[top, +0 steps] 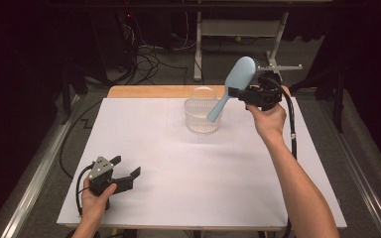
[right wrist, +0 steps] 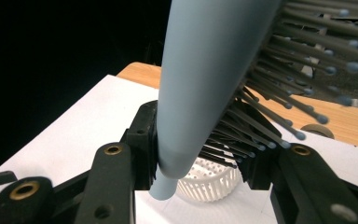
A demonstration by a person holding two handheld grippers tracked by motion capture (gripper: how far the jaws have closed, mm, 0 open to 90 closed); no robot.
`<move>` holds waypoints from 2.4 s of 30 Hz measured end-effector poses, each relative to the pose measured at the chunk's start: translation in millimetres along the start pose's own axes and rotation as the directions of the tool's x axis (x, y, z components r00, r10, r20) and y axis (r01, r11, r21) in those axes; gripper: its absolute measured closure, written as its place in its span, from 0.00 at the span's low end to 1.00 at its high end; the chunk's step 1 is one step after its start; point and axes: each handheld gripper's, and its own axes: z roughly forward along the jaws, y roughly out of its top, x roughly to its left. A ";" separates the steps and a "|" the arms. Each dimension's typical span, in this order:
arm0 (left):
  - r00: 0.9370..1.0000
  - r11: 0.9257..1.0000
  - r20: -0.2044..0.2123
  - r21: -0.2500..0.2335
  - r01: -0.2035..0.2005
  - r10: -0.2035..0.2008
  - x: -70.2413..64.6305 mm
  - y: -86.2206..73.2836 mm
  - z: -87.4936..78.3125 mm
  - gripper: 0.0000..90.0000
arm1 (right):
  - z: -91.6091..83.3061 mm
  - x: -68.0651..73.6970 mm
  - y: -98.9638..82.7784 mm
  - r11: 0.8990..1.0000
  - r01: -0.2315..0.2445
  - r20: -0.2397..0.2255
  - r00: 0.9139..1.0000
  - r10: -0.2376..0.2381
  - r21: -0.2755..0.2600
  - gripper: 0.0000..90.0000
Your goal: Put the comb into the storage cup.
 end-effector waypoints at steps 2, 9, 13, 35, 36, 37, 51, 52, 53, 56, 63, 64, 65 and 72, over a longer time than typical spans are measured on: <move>1.000 1.000 0.001 0.001 -0.001 0.001 -0.1 -0.1 0.1 0.17 | 1.8 -0.5 1.0 1.000 -0.004 0.005 1.000 0.004 0.001 0.63; 1.000 1.000 0.001 0.001 0.000 0.000 -0.1 -0.3 0.2 0.17 | 8.0 -1.7 2.9 1.000 -0.004 0.017 1.000 0.004 0.004 0.63; 1.000 1.000 0.000 0.001 0.000 0.000 0.1 -0.4 0.0 0.17 | 10.8 -2.0 4.0 1.000 -0.007 0.019 1.000 0.007 0.002 0.63; 1.000 1.000 0.007 0.000 -0.001 0.001 0.0 -0.7 0.2 0.17 | 33.6 -0.3 6.7 1.000 -0.001 0.078 0.997 0.000 0.009 0.63; 1.000 1.000 0.008 0.001 -0.002 0.002 0.0 -0.7 0.3 0.17 | 35.2 -0.9 6.4 1.000 0.000 0.079 0.997 -0.001 0.009 0.63; 1.000 1.000 0.011 0.000 -0.002 0.002 -0.1 -0.7 0.3 0.17 | 36.4 -1.5 6.0 1.000 -0.003 0.081 0.997 0.002 0.008 0.63; 1.000 1.000 0.013 0.001 -0.004 0.004 -0.3 -0.7 0.3 0.17 | 53.7 -0.6 1.8 1.000 -0.013 0.096 0.995 0.011 0.018 0.62; 1.000 1.000 0.013 0.001 -0.003 0.003 -0.2 -0.8 0.3 0.17 | 55.5 -0.6 1.2 1.000 -0.012 0.096 0.995 0.010 0.019 0.62; 1.000 1.000 0.013 0.001 -0.004 0.004 0.0 -0.7 0.3 0.17 | 56.5 -0.4 0.8 1.000 -0.014 0.098 0.995 0.012 0.021 0.62; 1.000 1.000 0.014 0.001 -0.003 0.003 0.0 -0.7 0.4 0.17 | 61.0 -0.2 -0.7 0.999 -0.015 0.101 0.995 0.012 0.029 0.62; 1.000 1.000 0.017 0.000 -0.004 0.004 -0.2 -0.9 0.6 0.17 | 69.5 3.1 -3.6 0.999 -0.001 0.101 0.995 -0.003 0.043 0.62; 1.000 1.000 0.018 0.002 -0.005 0.005 -0.1 -1.0 0.6 0.17 | 70.7 3.6 -4.0 0.999 -0.001 0.097 0.995 -0.004 0.046 0.62; 1.000 1.000 0.018 0.002 -0.005 0.005 -0.2 -1.1 0.7 0.17 | 72.2 4.4 -4.6 0.999 0.001 0.098 0.995 -0.006 0.049 0.62; 1.000 1.000 0.017 -0.002 -0.001 0.001 -0.2 -1.3 0.6 0.17 | 79.3 8.5 -7.8 0.998 0.007 0.095 0.995 -0.013 0.059 0.62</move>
